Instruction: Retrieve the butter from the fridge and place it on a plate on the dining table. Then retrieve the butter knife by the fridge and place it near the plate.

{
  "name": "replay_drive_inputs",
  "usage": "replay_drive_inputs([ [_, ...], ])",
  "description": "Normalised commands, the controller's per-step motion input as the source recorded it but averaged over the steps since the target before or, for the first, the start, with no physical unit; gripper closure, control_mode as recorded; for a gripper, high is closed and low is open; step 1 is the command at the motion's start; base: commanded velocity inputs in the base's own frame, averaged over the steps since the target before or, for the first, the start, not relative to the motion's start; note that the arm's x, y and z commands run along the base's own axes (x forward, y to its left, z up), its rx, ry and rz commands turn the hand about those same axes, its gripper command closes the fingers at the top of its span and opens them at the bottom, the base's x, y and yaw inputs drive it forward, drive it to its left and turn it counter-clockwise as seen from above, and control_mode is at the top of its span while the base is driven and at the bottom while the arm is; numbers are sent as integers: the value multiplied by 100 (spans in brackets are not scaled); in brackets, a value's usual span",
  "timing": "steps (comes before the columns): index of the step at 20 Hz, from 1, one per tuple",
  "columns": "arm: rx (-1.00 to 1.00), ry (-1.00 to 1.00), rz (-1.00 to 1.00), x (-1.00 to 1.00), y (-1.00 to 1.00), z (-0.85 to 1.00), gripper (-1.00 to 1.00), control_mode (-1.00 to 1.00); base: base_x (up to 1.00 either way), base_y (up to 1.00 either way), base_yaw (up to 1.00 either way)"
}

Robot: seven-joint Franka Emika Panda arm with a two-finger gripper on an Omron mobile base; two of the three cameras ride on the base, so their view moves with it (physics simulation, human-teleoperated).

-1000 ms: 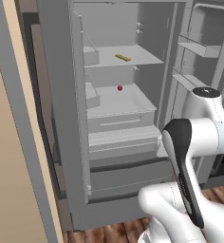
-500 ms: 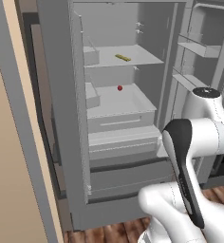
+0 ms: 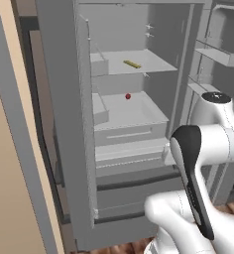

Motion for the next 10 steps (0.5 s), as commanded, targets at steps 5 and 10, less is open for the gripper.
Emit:
replay_drive_inputs([
  [5, 0, 0, 0, 0, 0, 0, -100, 100, 66, 0, 0],
  [10, 0, 0, 0, 0, 0, 0, -100, 100, 61, 0, 0],
])
